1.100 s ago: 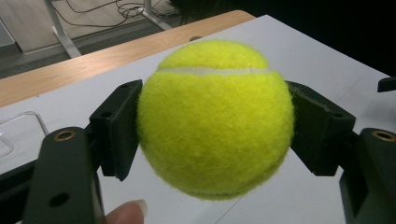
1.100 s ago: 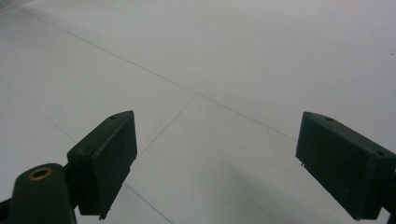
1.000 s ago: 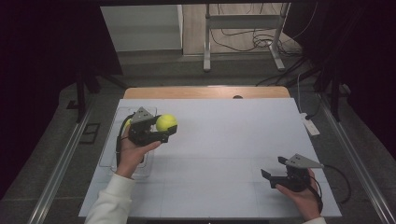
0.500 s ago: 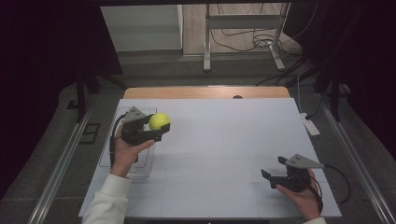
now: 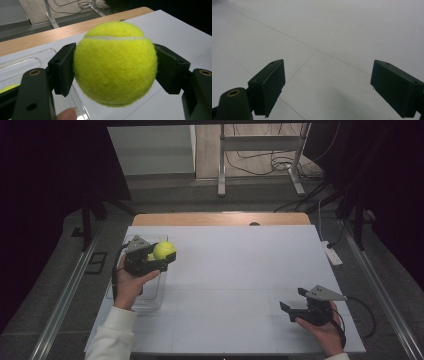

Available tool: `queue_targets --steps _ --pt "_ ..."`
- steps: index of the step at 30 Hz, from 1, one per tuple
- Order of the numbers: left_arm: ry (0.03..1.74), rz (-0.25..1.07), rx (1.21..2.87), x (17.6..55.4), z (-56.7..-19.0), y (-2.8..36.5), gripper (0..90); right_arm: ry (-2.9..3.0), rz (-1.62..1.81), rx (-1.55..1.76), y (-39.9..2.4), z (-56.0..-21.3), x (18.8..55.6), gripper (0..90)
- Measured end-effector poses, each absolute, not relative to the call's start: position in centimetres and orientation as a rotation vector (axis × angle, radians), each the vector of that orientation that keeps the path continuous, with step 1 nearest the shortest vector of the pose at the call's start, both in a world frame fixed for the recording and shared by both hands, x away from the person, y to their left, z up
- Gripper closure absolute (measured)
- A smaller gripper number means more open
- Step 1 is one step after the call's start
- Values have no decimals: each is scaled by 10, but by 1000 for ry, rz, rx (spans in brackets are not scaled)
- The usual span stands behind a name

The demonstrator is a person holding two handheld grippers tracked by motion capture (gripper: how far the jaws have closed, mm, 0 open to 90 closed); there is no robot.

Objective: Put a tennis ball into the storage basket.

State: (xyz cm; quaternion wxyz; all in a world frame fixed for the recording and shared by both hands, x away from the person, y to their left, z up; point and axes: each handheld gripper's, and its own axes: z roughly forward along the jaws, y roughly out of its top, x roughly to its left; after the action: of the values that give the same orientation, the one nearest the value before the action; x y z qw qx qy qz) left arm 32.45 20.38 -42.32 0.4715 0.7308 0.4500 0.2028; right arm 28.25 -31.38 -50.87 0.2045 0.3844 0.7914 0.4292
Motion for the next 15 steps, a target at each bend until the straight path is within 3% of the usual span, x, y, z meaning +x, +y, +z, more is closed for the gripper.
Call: queue_targets --steps 15 --pt "1159 545 1773 324 -424 222 268 2209 1190 1072 -313 -509 283 131"
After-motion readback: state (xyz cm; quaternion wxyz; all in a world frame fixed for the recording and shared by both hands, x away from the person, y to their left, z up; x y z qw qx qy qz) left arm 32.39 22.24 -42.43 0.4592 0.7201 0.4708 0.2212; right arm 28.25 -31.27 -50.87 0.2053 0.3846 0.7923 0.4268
